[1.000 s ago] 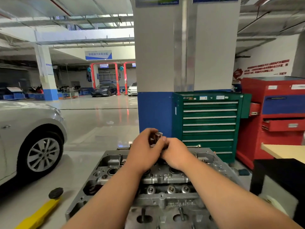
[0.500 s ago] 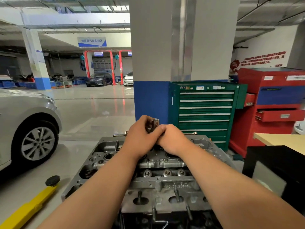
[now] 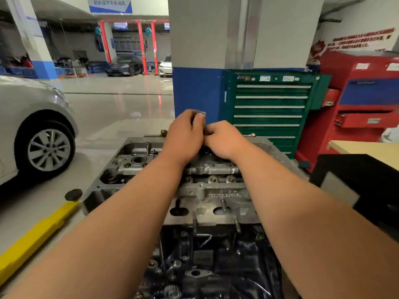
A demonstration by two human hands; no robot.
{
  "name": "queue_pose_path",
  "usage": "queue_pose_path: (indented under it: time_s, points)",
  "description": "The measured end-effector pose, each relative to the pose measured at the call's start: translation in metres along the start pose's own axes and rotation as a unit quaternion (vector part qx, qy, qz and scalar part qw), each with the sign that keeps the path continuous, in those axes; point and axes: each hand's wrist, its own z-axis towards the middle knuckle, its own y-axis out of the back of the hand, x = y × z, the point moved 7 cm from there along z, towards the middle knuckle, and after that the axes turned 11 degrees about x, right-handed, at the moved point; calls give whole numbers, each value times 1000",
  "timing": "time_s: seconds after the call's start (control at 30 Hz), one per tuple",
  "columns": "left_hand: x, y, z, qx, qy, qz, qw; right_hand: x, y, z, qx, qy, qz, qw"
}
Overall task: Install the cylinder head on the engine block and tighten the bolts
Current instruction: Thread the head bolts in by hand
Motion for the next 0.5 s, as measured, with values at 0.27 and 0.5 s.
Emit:
queue_pose_path:
  time_s: [0.27, 0.5]
  points:
    - [11, 7, 2, -21, 10, -32, 999, 2, -4, 5, -25, 2, -21, 999]
    - [9, 2, -1, 29, 16, -97, 995, 1, 2, -2, -37, 0, 3, 999]
